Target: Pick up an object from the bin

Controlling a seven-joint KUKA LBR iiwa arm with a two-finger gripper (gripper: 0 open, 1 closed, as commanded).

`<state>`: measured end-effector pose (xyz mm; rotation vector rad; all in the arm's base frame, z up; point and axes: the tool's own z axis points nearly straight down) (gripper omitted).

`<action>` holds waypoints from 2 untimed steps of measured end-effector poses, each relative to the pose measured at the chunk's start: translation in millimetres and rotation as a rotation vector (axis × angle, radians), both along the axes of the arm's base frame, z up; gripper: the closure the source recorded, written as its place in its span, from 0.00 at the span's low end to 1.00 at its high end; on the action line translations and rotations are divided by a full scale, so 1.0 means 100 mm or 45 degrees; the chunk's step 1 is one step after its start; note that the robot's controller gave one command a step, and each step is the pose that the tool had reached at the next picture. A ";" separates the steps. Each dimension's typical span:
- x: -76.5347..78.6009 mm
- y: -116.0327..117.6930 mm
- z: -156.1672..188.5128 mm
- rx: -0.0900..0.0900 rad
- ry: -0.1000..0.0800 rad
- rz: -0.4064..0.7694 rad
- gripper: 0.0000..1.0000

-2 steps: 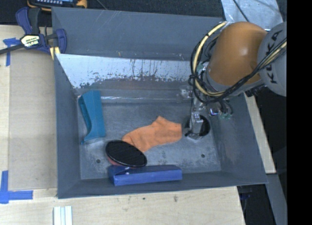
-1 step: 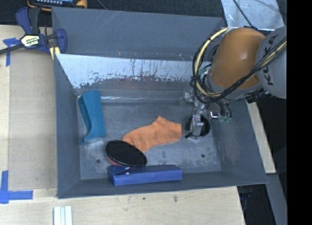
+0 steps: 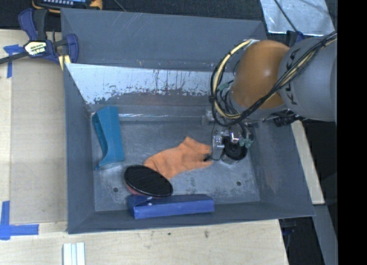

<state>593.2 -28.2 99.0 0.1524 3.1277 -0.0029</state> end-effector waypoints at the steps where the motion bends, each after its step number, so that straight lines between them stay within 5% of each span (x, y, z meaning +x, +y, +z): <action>1: -0.31 0.10 -0.27 0.002 0.006 0.067 1.00; 2: -0.31 0.10 -0.27 0.002 0.006 0.068 1.00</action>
Offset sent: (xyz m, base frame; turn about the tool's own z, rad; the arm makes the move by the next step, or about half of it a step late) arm 0.0000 0.0000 0.0000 0.0000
